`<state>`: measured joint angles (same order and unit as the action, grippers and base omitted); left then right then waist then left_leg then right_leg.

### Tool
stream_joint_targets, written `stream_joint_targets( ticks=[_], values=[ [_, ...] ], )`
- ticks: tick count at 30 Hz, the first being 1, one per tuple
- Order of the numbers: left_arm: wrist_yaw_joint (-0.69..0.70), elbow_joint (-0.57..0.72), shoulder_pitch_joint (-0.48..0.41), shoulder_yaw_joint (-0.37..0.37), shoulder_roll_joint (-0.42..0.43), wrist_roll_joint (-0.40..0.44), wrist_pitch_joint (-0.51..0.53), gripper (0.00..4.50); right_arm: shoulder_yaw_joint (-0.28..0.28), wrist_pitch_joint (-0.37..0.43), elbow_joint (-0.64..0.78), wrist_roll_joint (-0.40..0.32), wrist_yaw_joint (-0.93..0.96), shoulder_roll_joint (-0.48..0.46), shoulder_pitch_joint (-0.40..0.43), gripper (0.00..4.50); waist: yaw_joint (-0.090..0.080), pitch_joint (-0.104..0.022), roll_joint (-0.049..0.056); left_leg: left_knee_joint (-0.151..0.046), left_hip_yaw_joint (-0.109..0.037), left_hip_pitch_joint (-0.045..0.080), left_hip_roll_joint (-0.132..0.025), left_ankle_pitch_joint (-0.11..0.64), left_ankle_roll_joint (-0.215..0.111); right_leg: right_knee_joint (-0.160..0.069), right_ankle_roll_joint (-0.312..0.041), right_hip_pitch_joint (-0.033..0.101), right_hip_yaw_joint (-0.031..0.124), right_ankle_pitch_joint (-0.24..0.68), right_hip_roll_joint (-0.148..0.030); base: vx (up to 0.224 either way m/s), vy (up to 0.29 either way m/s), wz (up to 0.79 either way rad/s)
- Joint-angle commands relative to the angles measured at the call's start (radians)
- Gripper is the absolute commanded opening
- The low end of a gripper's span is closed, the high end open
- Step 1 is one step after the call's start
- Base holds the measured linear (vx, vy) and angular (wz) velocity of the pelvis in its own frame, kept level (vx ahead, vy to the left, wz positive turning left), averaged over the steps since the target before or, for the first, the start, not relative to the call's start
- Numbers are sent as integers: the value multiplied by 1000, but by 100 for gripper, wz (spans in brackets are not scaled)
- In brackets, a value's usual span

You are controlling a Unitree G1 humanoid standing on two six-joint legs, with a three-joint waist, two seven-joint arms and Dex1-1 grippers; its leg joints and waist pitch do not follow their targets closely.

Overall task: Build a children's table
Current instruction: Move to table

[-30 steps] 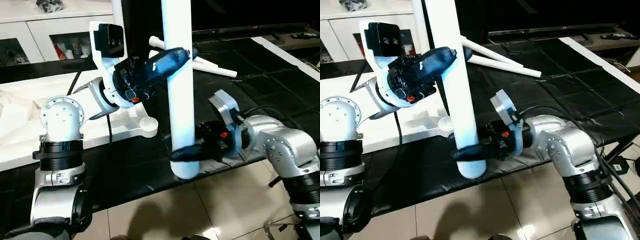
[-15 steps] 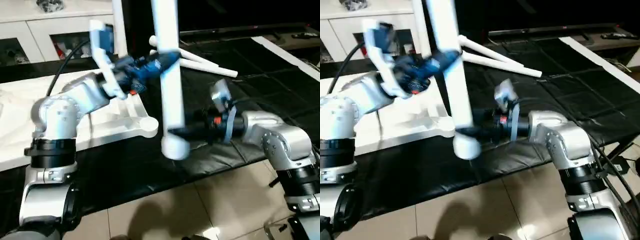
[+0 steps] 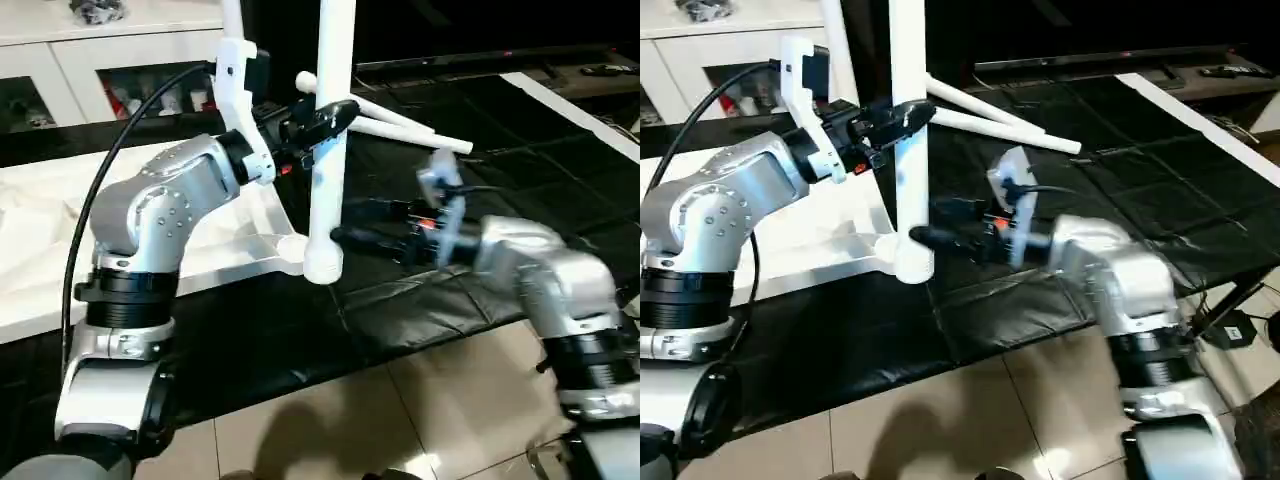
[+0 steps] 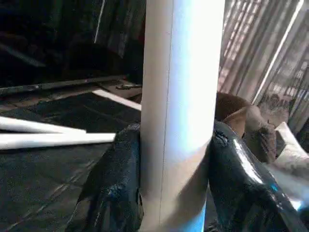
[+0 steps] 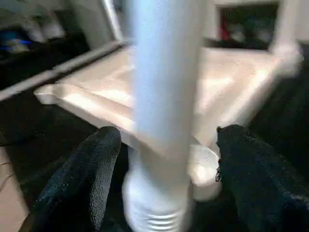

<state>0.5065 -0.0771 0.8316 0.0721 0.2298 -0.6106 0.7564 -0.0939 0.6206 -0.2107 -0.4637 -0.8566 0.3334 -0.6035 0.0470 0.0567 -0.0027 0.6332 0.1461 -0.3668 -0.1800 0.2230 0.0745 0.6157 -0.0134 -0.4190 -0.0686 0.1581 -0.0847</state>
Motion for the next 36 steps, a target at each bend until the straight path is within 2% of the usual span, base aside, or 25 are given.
stream_joint_targets(
  ticks=[1, 5, 9, 12, 16, 20, 24, 28, 31, 34, 36],
  values=[
    [-10, 22, 22, -8, 1, 15, -12, 174, 5, -18, 2, 7, -21, 15, -20, 354, 0, -80, -8, -68, 9, -6, -24, -5, -49, -54, -233, 77, 38, 146, -42, 0, 0, 0],
    [-4, 21, 22, -13, -1, 14, -9, 174, -3, -5, 9, 7, -41, 28, -23, 354, 1, -81, -7, -67, 8, -6, -25, -18, -67, -51, -244, 78, 37, 114, -42, 0, 0, 0],
    [5, 12, 32, -8, -5, 5, 2, 174, 1, 25, 16, -41, -123, 48, -29, 354, 1, -78, -8, -68, 9, -5, -26, 14, -73, -56, -247, 78, 37, 153, -43, 0, 0, 0],
    [23, 10, 38, -6, -3, -7, 10, 174, -7, 20, 21, -49, -175, 63, -27, 354, 2, -78, -10, -67, 8, -6, -27, 10, -79, -56, -248, 77, 37, 150, -44, 0, 0, 0],
    [160, 37, 36, -11, 24, -97, 66, 174, -16, 27, 22, -68, -271, 101, -39, 354, 4, -79, -11, -67, 9, -6, -26, -11, -85, -52, -259, 76, 37, 136, -44, 0, 0, 0],
    [237, 57, 39, -25, 36, -140, 92, 174, -25, 30, 14, -69, -317, 120, -53, 354, 4, -78, -12, -66, 9, -5, -27, -4, -92, -52, -269, 76, 37, 142, -45, 0, 0, 0],
    [280, 67, 46, -35, 38, -160, 103, 174, -40, 33, 3, -67, -355, 136, -62, 354, 4, -76, -12, -67, 10, -5, -27, 20, -80, -57, -257, 76, 37, 187, -45, 0, 0, 0],
    [299, 62, 53, -44, 37, -162, 104, 174, -52, 59, 28, -93, -425, 154, -54, 354, 5, -79, -13, -66, 9, -4, -29, 4, -89, -54, -260, 77, 37, 157, -44, 0, 0, 0],
    [309, 56, 56, -46, 34, -169, 113, 174, -65, 75, 45, -102, -466, 166, -46, 318, 6, -78, -14, -66, 9, -5, -28, -4, -95, -54, -262, 77, 37, 151, -44, 0, 0, 0],
    [316, 54, 58, -46, 32, -173, 118, 174, -72, 80, 47, -102, -480, 170, -43, 313, 7, -77, -16, -66, 10, -6, -28, 2, -88, -56, -256, 76, 37, 180, -45, 0, 0, 0],
    [322, 54, 61, -51, 30, -176, 121, 174, -81, 84, 46, -100, -498, 174, -41, 283, 7, -77, -17, -66, 10, -6, -28, 6, -84, -57, -251, 76, 37, 189, -45, 0, 0, 0]
  ],
)
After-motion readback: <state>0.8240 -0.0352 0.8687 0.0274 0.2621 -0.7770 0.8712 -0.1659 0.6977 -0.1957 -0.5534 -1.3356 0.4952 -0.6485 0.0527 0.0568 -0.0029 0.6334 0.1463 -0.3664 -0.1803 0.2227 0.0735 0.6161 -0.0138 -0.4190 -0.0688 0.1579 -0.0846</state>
